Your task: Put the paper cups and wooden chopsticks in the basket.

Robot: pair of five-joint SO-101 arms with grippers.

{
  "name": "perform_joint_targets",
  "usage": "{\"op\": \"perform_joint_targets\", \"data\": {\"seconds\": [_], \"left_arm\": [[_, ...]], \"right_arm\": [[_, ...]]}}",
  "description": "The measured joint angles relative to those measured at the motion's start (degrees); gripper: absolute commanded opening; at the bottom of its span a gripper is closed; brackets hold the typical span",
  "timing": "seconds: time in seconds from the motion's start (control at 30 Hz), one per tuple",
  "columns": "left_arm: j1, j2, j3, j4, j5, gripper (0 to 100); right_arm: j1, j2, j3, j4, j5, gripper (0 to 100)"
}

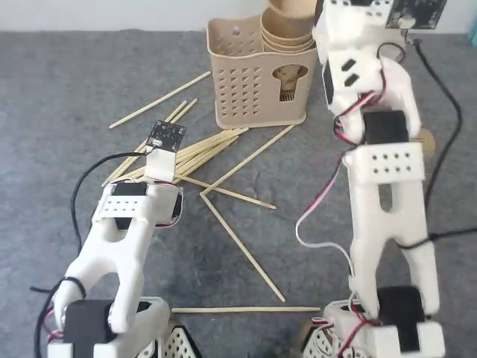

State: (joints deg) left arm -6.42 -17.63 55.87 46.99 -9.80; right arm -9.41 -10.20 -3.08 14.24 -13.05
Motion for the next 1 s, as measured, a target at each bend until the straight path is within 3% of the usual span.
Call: {"op": "perform_joint_targets", "data": {"seconds": [0.13,0.33,0.5,0.63,0.83,1.0], "left_arm": [[0.0,0.0,0.0,0.0,0.0,9],[0.0,0.0,0.0,0.0,0.0,9],[0.0,0.0,0.0,0.0,0.0,9],[0.0,0.0,0.0,0.0,0.0,9],[0.0,0.0,0.0,0.0,0.0,9],[0.0,0.0,0.0,0.0,0.0,9]], "right_arm": [[0.09,5.63,-1.41,-4.75,-1.67,0.6],[0.0,13.27,-8.53,0.0,-2.73,0.6],[1.76,18.11,-11.34,1.23,-10.46,0.6],[3.16,20.66,-11.69,1.32,-12.31,1.0],[2.73,21.36,-11.69,7.65,-12.48,25.0],[2.37,21.27,-12.48,13.36,-11.96,25.7]]}}
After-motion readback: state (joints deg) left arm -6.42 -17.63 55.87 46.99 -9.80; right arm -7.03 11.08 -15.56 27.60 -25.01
